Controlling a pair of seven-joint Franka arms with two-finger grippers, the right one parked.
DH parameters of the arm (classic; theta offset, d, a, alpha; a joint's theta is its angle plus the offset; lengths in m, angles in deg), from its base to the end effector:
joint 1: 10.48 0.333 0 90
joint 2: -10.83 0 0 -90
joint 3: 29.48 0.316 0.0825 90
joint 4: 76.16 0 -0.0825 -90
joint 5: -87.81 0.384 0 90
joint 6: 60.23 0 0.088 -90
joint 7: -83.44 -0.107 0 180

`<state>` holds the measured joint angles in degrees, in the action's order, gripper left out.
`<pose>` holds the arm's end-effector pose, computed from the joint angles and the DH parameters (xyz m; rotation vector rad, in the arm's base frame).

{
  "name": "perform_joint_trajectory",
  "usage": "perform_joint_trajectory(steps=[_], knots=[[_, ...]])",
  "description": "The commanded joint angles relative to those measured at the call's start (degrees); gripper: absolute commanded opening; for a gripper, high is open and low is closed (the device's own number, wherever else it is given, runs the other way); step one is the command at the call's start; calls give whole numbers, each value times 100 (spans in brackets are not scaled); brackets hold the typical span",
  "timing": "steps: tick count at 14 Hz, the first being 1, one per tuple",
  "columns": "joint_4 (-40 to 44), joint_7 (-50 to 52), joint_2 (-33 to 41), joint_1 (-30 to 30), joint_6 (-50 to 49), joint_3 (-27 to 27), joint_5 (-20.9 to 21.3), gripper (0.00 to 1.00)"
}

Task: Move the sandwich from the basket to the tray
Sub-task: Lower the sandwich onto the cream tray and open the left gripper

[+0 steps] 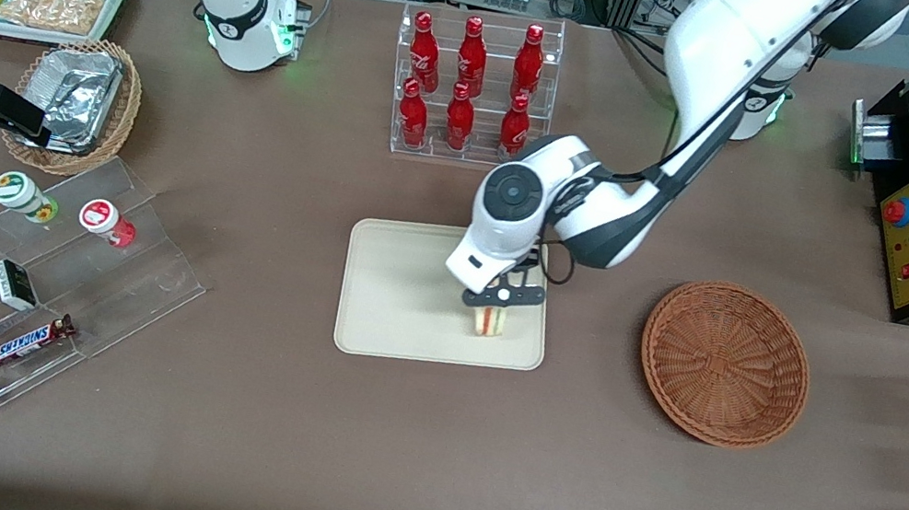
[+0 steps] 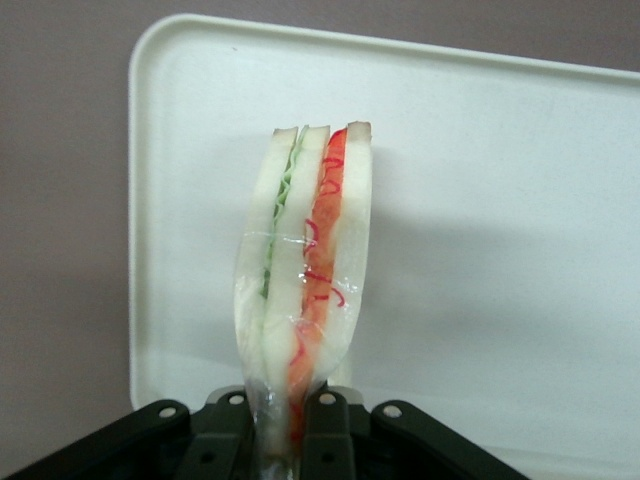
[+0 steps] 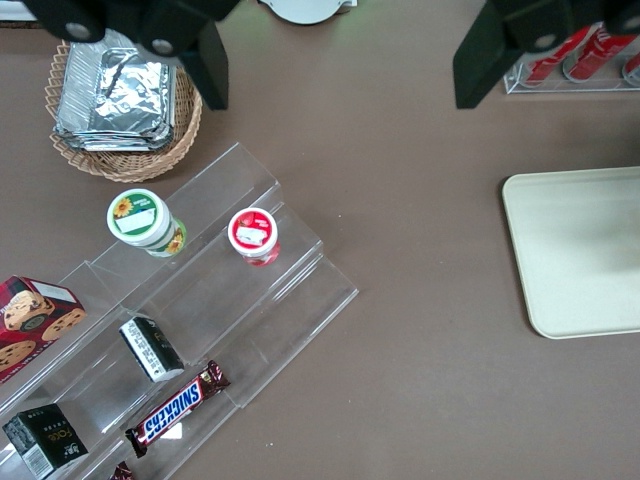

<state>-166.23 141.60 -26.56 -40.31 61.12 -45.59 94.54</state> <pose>0.5024 -0.4732 0.2637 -3.1049 -0.3056 0.1671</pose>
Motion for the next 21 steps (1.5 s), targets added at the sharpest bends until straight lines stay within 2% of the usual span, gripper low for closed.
perform_joint_trajectory(steps=[1, 7, 8, 9, 10, 16, 21], knots=[[849, 160, -523, -207, -533, 56, 83, 0], [1123, 195, -787, -374, -640, 64, 92, 0], [1141, 256, -831, -400, -605, 73, 92, 4], [1141, 283, -858, -401, -587, 73, 92, 55], [1141, 283, -858, -401, -570, 73, 100, 100], [1307, 266, -648, -339, -736, 73, 197, 100], [1695, 213, -332, -42, -1473, 82, 189, 100]])
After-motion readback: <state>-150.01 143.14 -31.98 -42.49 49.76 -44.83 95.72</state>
